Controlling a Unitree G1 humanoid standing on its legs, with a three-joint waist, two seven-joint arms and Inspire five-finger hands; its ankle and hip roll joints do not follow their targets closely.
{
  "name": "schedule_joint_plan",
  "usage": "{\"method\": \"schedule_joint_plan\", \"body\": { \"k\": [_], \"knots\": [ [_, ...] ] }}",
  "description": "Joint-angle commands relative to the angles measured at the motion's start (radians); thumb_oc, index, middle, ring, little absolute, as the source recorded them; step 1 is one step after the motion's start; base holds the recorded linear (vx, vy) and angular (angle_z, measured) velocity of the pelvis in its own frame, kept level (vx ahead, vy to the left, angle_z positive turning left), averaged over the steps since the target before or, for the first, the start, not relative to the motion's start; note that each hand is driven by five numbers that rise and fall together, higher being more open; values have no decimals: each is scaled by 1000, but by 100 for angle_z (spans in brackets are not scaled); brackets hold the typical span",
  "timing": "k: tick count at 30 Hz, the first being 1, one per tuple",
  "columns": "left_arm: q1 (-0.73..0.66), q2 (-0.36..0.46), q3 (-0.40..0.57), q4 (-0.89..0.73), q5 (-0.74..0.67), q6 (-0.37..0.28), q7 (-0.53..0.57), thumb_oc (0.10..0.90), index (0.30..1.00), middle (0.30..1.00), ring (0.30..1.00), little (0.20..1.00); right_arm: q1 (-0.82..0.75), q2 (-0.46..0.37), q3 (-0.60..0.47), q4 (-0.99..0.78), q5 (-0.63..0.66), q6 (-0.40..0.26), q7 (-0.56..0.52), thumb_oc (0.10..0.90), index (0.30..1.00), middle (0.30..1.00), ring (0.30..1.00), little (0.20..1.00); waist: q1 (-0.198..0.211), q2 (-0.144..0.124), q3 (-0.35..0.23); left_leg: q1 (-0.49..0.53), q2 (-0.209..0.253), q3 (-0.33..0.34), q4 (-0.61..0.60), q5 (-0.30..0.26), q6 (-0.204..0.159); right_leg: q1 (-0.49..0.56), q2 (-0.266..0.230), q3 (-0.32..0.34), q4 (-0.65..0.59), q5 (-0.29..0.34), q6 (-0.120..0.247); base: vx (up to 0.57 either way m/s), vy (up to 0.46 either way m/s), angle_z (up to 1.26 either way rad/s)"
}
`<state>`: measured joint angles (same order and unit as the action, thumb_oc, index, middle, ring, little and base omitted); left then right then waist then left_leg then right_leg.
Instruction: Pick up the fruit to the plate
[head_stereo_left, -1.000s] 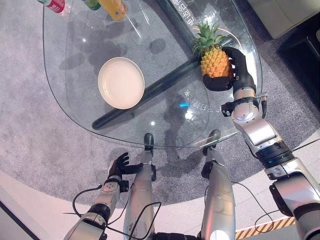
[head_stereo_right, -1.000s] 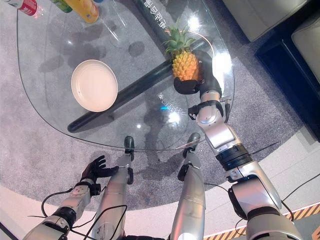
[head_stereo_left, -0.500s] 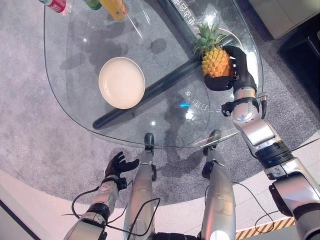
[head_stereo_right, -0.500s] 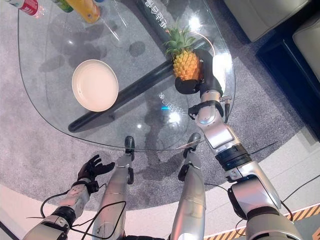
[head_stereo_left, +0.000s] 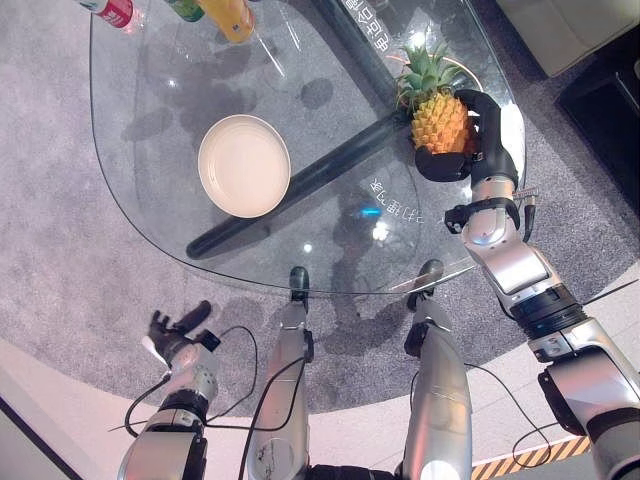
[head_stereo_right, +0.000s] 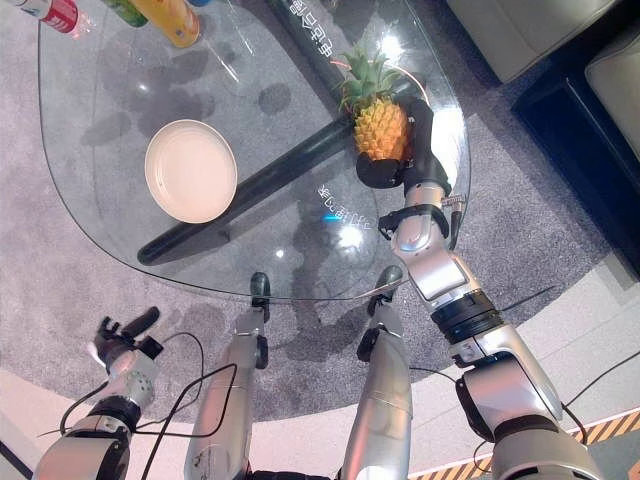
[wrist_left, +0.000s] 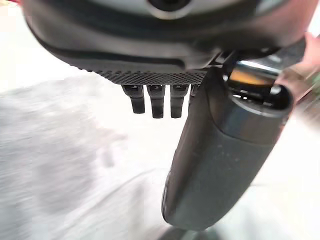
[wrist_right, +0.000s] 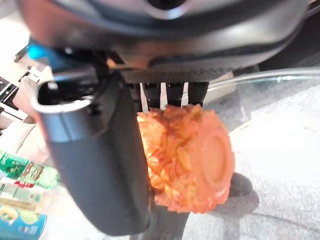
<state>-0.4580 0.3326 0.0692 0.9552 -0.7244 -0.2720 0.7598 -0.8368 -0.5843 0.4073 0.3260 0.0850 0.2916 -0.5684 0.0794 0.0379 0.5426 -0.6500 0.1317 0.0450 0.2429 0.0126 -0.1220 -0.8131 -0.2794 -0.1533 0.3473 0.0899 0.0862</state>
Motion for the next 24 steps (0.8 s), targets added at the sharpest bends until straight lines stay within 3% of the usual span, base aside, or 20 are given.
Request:
{"method": "schedule_joint_plan", "body": {
  "k": [1,10,18,24],
  "knots": [
    [16,93,45,-6,75,-120,169,800,900,900,900,900,-3,-57,-35,-154,-30,-66,-82,100,300,300,300,200,-28,50,-23,-45,52,-31,-22,95,-22,-1,-76,46,73,-65,81,0,0,0],
    [-44,122,36,-173,215,-223,290,800,900,900,900,900,-3,-60,-43,-190,-42,-90,-92,100,300,300,300,200,-33,52,-23,-50,54,-26,-31,99,-25,-10,-69,58,70,-63,77,0,0,-1],
    [-117,128,30,-357,339,-284,311,800,900,900,900,900,-1,-26,-72,-237,-147,-180,-81,100,300,300,300,200,-28,47,-23,-67,56,-30,-25,92,-24,-15,-64,55,67,-62,81,0,-16,0],
    [-147,102,15,-474,396,-307,257,800,900,900,900,900,9,-5,-97,-253,-204,-249,-101,100,300,300,300,200,-24,43,-23,-74,55,-34,-22,87,-24,-9,-63,50,60,-58,87,5,-41,2]
  ]
}}
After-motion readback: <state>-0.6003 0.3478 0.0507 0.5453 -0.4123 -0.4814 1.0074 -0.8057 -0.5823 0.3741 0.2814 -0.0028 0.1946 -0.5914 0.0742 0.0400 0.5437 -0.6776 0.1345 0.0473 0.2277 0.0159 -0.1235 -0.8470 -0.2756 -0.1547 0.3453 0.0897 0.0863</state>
